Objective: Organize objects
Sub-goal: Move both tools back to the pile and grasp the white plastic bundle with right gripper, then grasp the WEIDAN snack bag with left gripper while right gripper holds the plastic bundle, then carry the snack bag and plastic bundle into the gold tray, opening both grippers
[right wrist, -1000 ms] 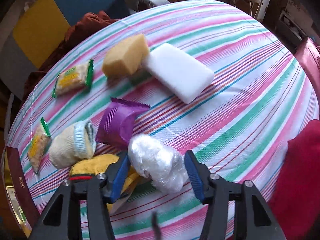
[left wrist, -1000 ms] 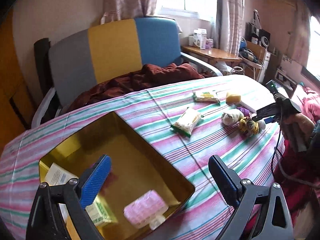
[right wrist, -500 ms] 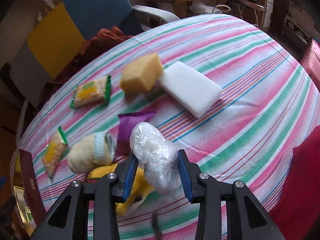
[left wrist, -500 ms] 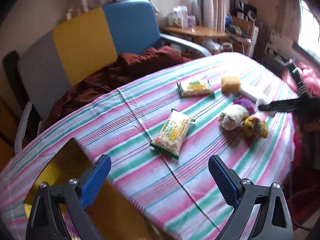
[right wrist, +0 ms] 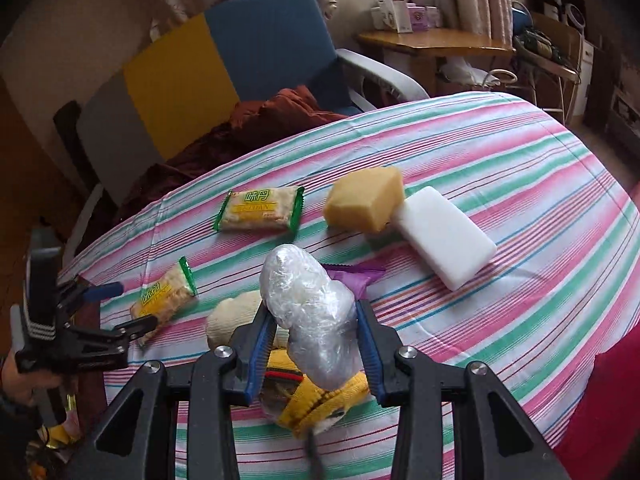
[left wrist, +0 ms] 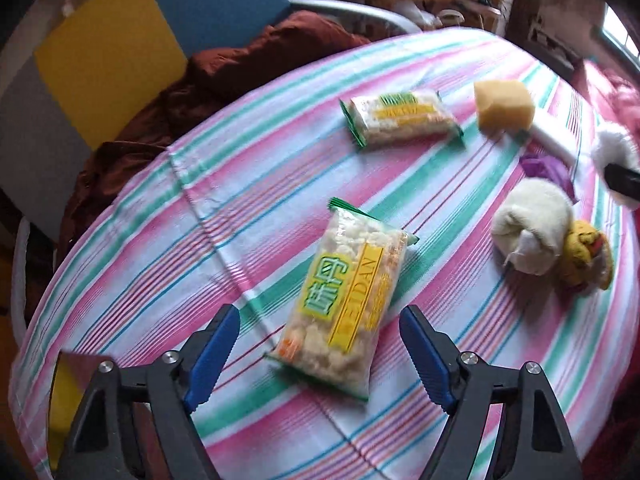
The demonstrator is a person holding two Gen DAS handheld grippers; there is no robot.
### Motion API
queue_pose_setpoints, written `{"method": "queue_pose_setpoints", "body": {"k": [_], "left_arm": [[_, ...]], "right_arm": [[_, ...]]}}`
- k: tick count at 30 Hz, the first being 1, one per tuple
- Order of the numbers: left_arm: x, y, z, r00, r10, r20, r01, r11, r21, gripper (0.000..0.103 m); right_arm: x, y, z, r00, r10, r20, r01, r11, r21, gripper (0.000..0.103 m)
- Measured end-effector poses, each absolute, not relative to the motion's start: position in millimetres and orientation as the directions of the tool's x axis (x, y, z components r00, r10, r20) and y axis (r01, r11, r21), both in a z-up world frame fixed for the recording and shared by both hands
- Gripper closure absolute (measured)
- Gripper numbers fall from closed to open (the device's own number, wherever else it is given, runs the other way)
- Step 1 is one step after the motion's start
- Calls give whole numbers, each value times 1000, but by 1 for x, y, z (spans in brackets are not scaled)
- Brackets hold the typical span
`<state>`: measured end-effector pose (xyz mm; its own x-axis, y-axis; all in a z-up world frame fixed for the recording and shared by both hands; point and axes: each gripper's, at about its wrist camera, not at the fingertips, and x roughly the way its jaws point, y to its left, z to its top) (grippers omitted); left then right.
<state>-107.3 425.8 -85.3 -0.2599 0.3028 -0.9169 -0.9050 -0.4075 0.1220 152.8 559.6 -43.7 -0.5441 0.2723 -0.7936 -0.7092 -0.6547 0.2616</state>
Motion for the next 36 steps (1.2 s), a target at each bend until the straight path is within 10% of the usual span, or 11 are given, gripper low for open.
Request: {"method": "queue_pose_setpoints", "body": {"k": [4,9,36], "left_arm": [[-111,438,-98,-262,279,-924,-911,-387,141,21],[-110,443,-97,-212,303,-929,-927,-364,93,58],[-57,239,13,-365,540,-758,-749,-654,-105,59]], "right_arm": [[156,560,-42,-554,266,-788,-704,-656,273,63],[155,557,-39,-565,271,-779,-690,-674,266,63],[121,506,-37,-611,144,-778,-489,-842,228,64]]}}
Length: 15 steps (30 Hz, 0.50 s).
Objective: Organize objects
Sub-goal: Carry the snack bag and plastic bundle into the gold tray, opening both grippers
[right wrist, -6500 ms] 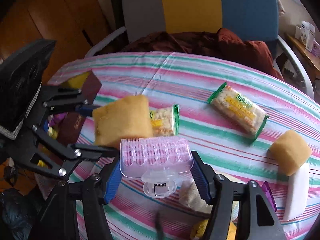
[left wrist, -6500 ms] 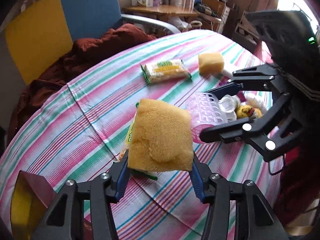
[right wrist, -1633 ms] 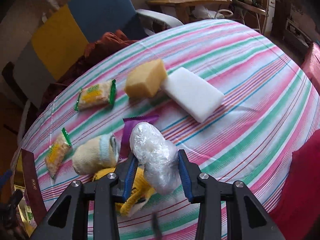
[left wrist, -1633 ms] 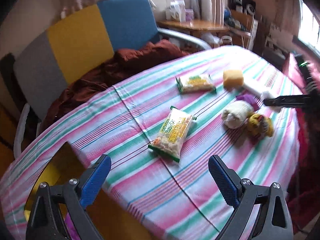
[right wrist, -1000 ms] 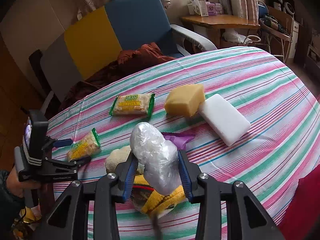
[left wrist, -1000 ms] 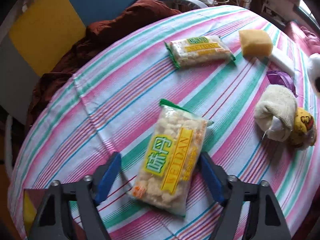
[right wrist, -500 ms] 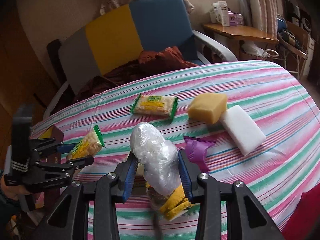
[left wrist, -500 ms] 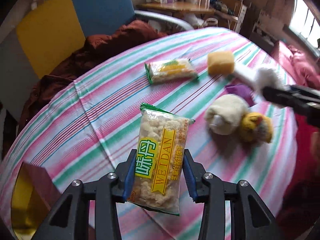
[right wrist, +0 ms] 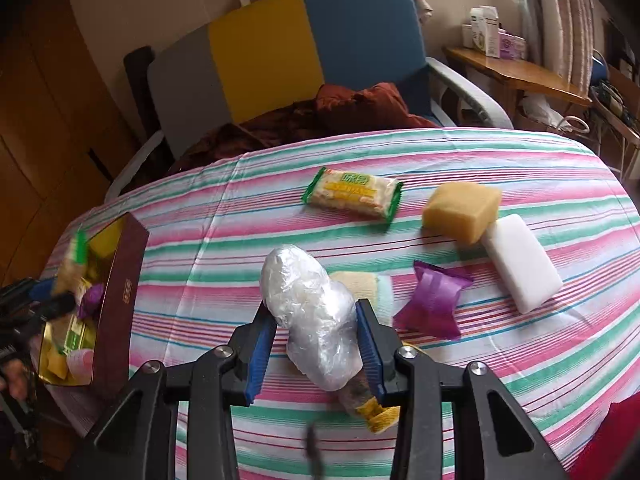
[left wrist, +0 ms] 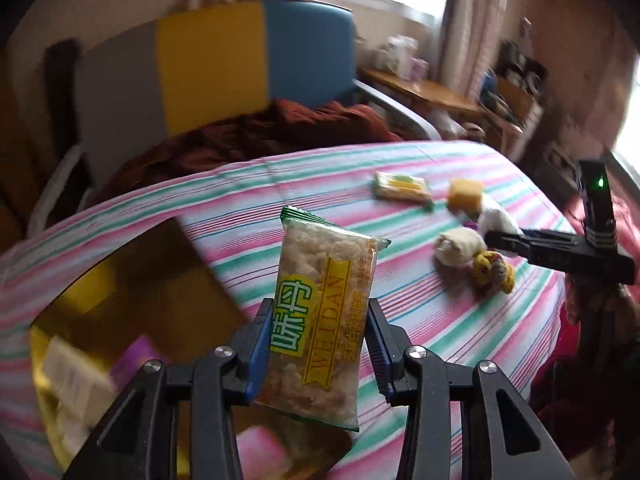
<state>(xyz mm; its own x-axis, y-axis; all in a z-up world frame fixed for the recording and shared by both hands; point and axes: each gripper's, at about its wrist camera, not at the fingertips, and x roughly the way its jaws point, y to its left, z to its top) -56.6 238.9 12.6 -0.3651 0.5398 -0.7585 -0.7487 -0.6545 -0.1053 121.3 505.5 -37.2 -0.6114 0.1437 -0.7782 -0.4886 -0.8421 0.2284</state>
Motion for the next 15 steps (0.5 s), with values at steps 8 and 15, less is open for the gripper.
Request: {"method": "queue_pose_setpoints", "body": {"k": [8,15], "left_arm": [[-85,136,11,-455,493,-742,-587,-792,-166,59],[-99,66,1,-507,452,-734,-456,-863,-217,59]], "right_arm": [[92,448,-12,-662,28,-749,-364,-885,289,64],[37,371,-4,-662,-91,-744,-208,-931,300,64]]}}
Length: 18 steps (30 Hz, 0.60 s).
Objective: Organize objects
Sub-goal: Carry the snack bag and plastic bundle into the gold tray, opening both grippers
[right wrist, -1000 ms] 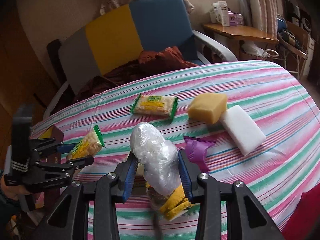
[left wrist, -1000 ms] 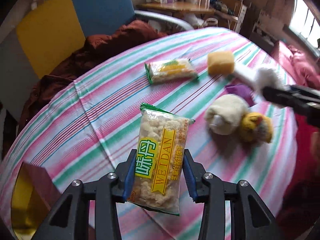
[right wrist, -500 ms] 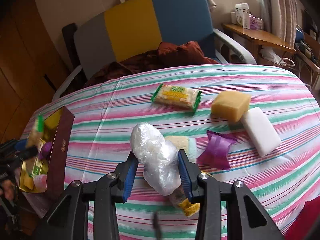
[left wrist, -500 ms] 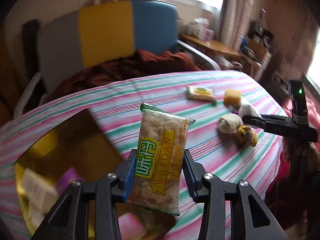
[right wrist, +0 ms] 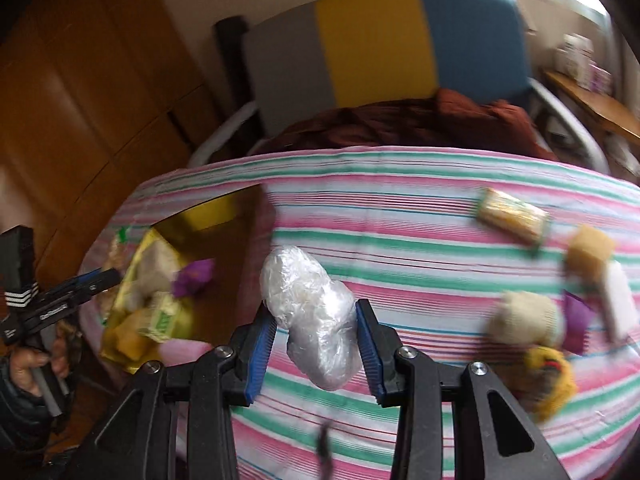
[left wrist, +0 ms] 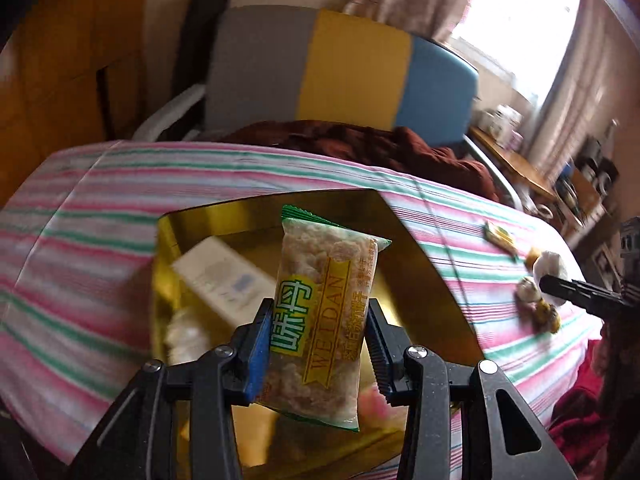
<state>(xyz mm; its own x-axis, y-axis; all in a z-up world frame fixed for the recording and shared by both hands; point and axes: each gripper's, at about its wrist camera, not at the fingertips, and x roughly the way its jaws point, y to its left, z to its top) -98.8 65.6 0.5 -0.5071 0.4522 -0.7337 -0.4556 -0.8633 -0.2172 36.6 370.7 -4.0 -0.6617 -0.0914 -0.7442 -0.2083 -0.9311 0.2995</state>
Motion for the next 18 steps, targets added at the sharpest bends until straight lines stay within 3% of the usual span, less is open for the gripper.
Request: {"method": "queue_pose_setpoints", "body": {"k": [11,13,15,18], "left_arm": [[-129,57,3,-534,468,-704,-432,-867,-249,58],[-139,64,8,-554,465,-690,-435,-869,-237,52],[-151,70,11,-571,446,-689,-418,-881,-223,35],[-159,72,11,-586,429,-687,-407,-889,-207,34]], "right_arm": [[-67,300,-9,-623,-124,-773,-154,-949,276,62],[-80,296,-7,-632,-104,-768,-174,-946,271,57],[-90,294,-7,-629,-89,-772,-192,-945,266,53],[-92,290,-7,-628,-82,-774,-197,-945,261,49]]}}
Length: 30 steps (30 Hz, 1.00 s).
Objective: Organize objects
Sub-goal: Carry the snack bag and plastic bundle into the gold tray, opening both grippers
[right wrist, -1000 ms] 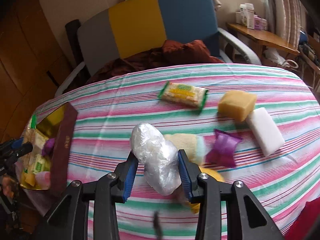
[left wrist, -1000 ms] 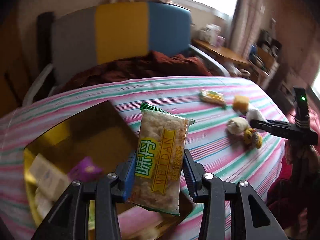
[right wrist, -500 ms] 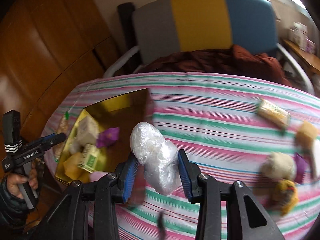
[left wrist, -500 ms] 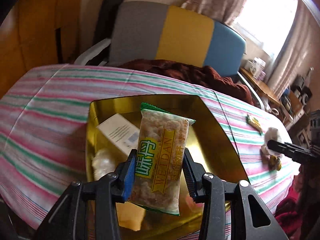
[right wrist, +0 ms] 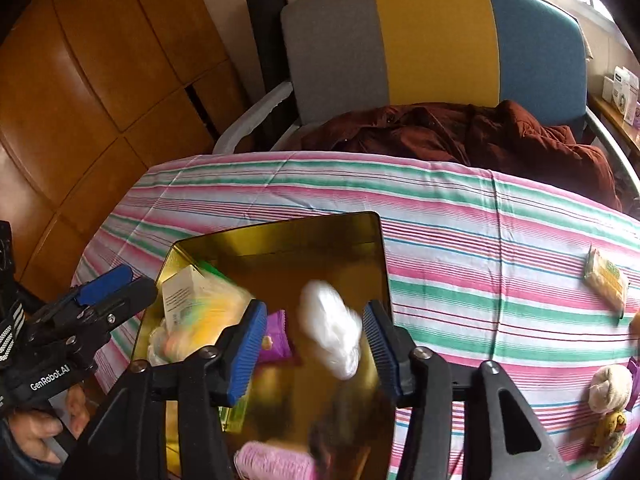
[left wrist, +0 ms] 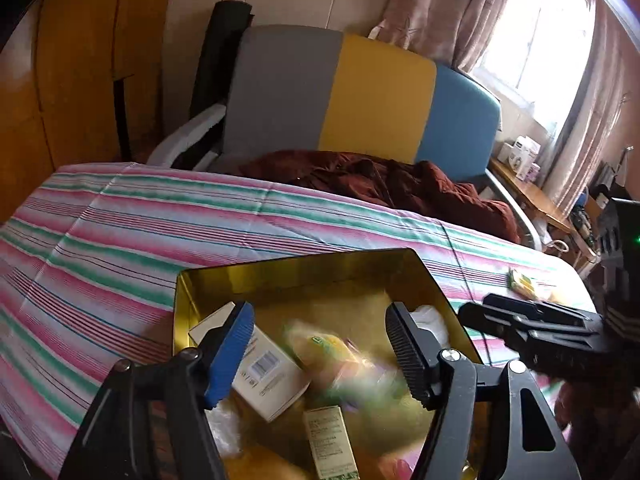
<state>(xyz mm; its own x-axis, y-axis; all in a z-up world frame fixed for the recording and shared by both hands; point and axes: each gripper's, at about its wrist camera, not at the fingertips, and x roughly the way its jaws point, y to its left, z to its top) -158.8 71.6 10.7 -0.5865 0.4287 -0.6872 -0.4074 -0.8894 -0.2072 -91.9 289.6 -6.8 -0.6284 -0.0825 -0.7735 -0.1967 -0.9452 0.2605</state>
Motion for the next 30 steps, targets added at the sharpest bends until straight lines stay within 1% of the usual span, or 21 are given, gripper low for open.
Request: {"method": "queue_pose_setpoints", "body": {"k": [4,9,12,15,18,23,27,30], "left_arm": [[-149,68,4,-583,422,-694,-406,-891,-200,34],[-127,60,-7,-583,398,-709,-387,-903,-188,31],[-113,56,-11,-591,383,-710,-383,-908,-170,26],[-100,53,-12,-612,363,-703,-380,-914,-142,24],[-88,49,-10,-633,352,-689,-369,-920,-130,19],[-72,45,-8,-662,328,-674,-353,-930,-105,17],[-60,45,-9,-675,314,-667,-348,-933,-88,11],[-54,46,-12,-676,307,-670,-349,-934,-76,10]], "right_arm": [[-86,282,-15,-611,-92,-786,-180,-951,251,49],[-71,269,-24,-600,-88,-795,-177,-955,240,48],[-62,261,-26,-601,-73,-796,-174,-960,220,48],[-54,252,-26,-608,-60,-792,-164,-966,200,49],[-44,245,-26,-623,-31,-782,-172,-969,175,48],[-29,234,-29,-641,16,-767,-185,-974,134,46],[-17,229,-32,-649,56,-759,-202,-974,101,45],[-9,230,-33,-659,76,-748,-219,-971,94,45]]}}
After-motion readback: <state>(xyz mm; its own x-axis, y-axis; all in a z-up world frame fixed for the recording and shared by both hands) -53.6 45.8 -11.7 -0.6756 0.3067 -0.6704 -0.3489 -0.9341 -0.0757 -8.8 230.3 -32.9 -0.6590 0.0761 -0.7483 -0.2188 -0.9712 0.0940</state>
